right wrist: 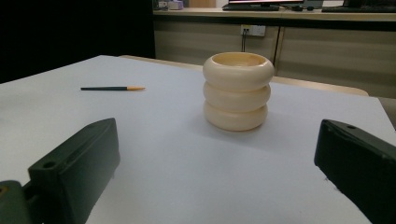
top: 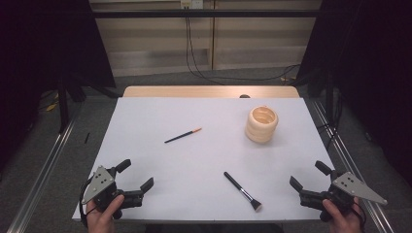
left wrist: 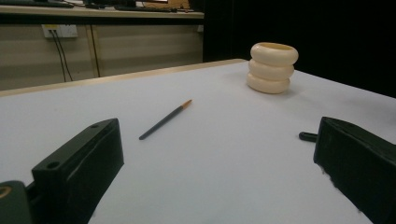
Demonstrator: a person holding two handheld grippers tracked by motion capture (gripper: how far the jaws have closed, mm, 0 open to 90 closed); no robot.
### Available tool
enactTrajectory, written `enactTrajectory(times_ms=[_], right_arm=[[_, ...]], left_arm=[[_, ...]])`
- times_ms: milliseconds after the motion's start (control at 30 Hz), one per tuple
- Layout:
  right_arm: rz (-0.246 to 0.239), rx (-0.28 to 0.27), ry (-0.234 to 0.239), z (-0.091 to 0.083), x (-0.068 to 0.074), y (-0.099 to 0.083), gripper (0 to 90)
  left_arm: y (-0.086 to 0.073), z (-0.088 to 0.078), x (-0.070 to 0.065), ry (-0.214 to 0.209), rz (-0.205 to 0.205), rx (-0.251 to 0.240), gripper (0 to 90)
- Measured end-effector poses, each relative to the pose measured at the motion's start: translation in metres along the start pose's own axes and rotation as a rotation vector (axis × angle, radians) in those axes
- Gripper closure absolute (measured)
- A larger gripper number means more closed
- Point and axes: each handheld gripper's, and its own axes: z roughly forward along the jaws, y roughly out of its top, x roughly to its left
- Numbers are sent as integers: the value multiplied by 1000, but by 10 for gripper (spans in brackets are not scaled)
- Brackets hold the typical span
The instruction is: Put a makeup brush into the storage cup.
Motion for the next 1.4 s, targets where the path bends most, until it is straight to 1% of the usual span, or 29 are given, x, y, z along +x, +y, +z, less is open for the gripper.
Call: enactTrajectory(times_ms=[67, 100, 133, 167, 233, 333, 367, 400, 467, 533, 567, 600, 667, 700, 733, 767, 800, 833, 867, 900, 967, 1000, 1133, 1167, 1267, 1300, 1333, 1367, 1400], right_arm=[[-2, -1, -6, 0, 0, 0, 0], [4, -2, -2, 1, 0, 0, 0], [6, 2, 0, 1, 0, 0, 0], [6, 2, -3, 1, -1, -1, 0], [8, 4, 1, 1, -1, -1, 0], [0, 5, -3, 1, -2, -1, 0], [-5, 19, -7, 0, -2, -2, 0], [-6, 18, -20, 1, -2, -2, 0], [13, 21, -9, 1, -3, -2, 0], [6, 14, -12, 1, -2, -2, 0], [-1, 15, 2, 1, 0, -1, 0], [-3, 16, 9, 1, 1, -1, 0], [-9, 27, 11, 1, 2, -1, 0], [-21, 30, 20, 2, 2, -1, 0], [-19, 26, 24, 2, 3, -1, 0], [-19, 26, 24, 2, 3, -1, 0], [-27, 28, 32, 2, 4, -1, 0], [-23, 28, 32, 3, 4, -1, 0], [-20, 30, 41, 3, 4, -1, 0], [-19, 29, 39, 3, 4, -1, 0], [-20, 28, 39, 3, 4, -1, 0], [-20, 28, 39, 3, 4, -1, 0], [-10, 32, 46, 3, 3, -1, 0], [-12, 30, 46, 3, 3, -1, 0], [-11, 29, 48, 3, 3, -1, 0], [-12, 29, 48, 3, 3, -1, 0], [-12, 29, 48, 3, 3, -1, 0], [-10, 30, 49, 3, 3, -1, 0], [-10, 30, 49, 3, 3, -1, 0]], left_arm=[[0, 1, 0, 6, 12, 8, 14], [0, 1, 1, -1, 7, 10, 14], [0, 2, 1, 3, 8, 16, 15], [0, 3, 1, 5, -5, 19, 15], [0, 4, 2, -13, -29, 27, 15], [1, 5, 0, 9, -12, 36, 15], [1, 5, 0, 6, -12, 36, 15], [1, 5, 0, 6, -12, 34, 15], [2, 4, 0, 14, -8, 39, 15], [2, 4, 0, 15, -12, 39, 18], [3, 4, 0, 20, -8, 41, 19], [6, 5, -1, 36, -14, 42, 17], [8, 6, -2, 38, -15, 44, 12], [11, 6, -4, 38, -6, 41, 15], [13, 6, -5, 24, -6, 36, 15], [13, 6, -5, 24, -6, 36, 15], [15, 5, -8, 5, 9, 38, 14], [15, 5, -8, 5, 9, 38, 14], [15, 5, -9, -2, 21, 43, 14], [17, 6, -9, -18, 24, 46, 14], [18, 7, -10, -16, 21, 48, 16], [19, 7, -9, -19, 27, 52, 16], [20, 14, -10, -29, 34, 82, 16], [21, 18, -10, -42, 41, 95, 16], [22, 22, -10, -52, 50, 102, 16], [24, 26, -10, -70, 58, 108, 16], [24, 26, -10, -70, 58, 108, 16], [25, 29, -11, -81, 58, 104, 16], [26, 31, -11, -83, 69, 106, 16]])
